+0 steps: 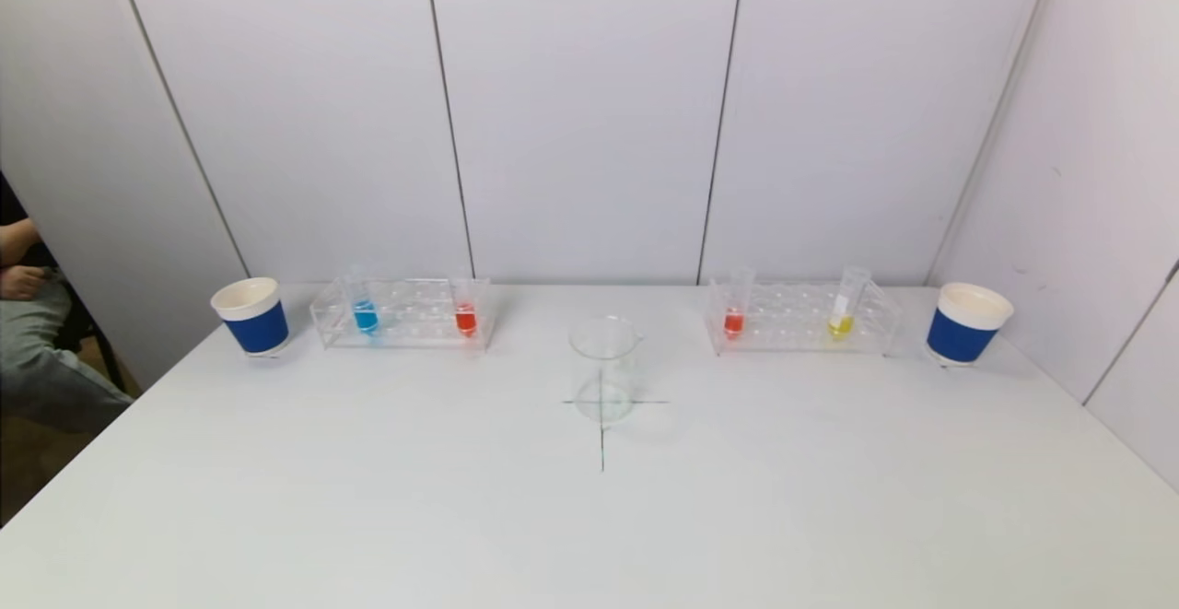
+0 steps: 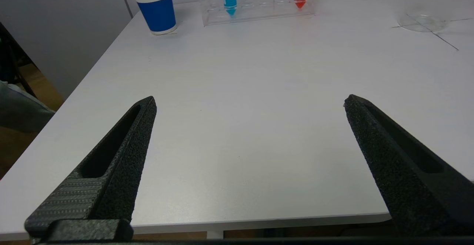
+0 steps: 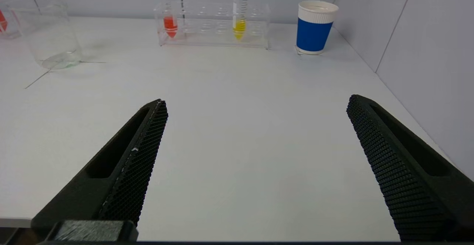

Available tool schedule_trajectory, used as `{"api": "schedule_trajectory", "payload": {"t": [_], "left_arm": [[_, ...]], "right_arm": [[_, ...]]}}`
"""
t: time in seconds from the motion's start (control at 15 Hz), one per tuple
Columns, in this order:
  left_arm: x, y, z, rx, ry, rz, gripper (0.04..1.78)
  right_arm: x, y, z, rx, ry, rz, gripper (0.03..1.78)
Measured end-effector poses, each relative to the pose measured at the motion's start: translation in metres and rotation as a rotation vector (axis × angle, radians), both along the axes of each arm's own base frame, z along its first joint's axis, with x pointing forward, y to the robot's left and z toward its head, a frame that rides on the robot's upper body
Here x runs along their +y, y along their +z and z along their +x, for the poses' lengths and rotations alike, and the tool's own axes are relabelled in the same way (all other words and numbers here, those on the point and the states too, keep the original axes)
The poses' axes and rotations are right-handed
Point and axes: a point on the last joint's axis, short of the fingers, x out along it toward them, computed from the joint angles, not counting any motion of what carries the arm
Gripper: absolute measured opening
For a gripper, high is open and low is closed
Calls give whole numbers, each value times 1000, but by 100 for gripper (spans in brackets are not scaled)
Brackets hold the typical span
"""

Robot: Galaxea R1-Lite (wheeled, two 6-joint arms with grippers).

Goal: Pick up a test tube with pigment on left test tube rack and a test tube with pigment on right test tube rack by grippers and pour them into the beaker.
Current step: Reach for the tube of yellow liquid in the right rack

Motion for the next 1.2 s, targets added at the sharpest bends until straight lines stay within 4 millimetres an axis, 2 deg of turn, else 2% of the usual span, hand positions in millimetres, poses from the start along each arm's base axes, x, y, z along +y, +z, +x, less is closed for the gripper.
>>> {"api": "schedule_trajectory", "payload": {"t": [0.13,0.27,0.53,0.73,0.93,1.2], "left_arm": [[0,0,0,0,-1,0,177],[0,0,0,0,0,0,177],[0,0,0,0,-1,0,177],[0,0,0,0,-1,0,177],[0,0,0,0,0,0,177],[0,0,0,0,0,0,177]], "right_arm": [[0,0,0,5,-2,-17,176],[0,9,-3,-20,-6,-36,176],[0,41,-21,-34,-4,-42,176],[0,74,-32,-65,-6,-45,176],[0,118,-32,-98,-7,-43,176],[0,177,-10,-85,5,-34,176]]}}
